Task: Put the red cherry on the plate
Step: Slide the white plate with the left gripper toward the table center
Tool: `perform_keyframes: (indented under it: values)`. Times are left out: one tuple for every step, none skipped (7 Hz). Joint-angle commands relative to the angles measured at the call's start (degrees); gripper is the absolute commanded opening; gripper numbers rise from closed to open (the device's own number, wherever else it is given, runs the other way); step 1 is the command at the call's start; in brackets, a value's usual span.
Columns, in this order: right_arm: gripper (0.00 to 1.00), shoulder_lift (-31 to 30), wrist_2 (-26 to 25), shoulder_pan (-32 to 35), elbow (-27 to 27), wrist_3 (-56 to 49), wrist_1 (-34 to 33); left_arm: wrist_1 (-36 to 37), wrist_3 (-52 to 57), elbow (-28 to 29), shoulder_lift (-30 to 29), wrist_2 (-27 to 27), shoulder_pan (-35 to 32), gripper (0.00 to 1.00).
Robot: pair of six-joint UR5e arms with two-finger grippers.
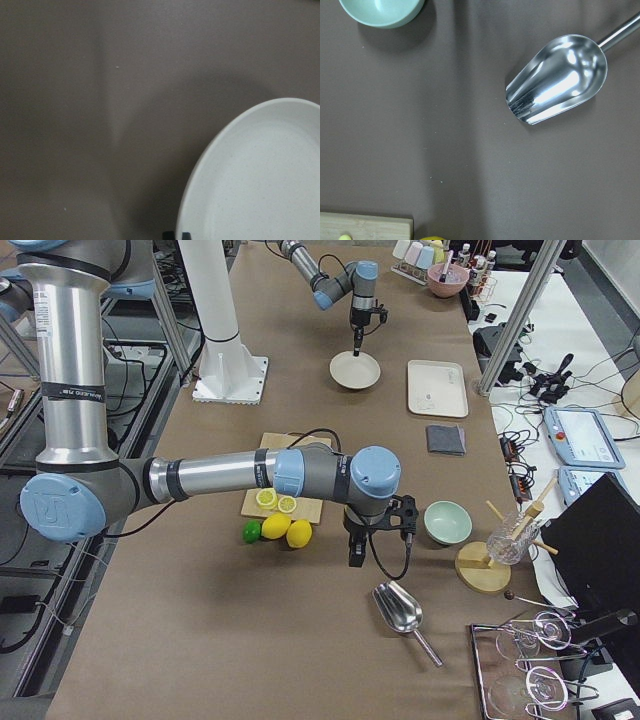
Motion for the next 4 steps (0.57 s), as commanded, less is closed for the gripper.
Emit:
perform_keyframes:
  values:
    - [1.0,-0.16,0.0,0.0,-0.07,-0.09,0.07,-2.01,-0.23,1.28,0.25,2.3,1.59,0.0]
    - [1.0,-0.16,0.0,0.0,0.01,-0.09,0.07,-3.32,-0.84,1.54,0.33,2.82,1.95,0.09]
    - [1.0,-0.16,0.09,0.0,0.01,-0.09,0.07,-4.38,-0.94,2.07,0.33,5.0,3.08,0.6]
    - [1.0,-0.16,0.09,0.0,0.01,-0.09,0.07,-5.35,-1.46,2.07,0.51,6.68,3.7,0.93]
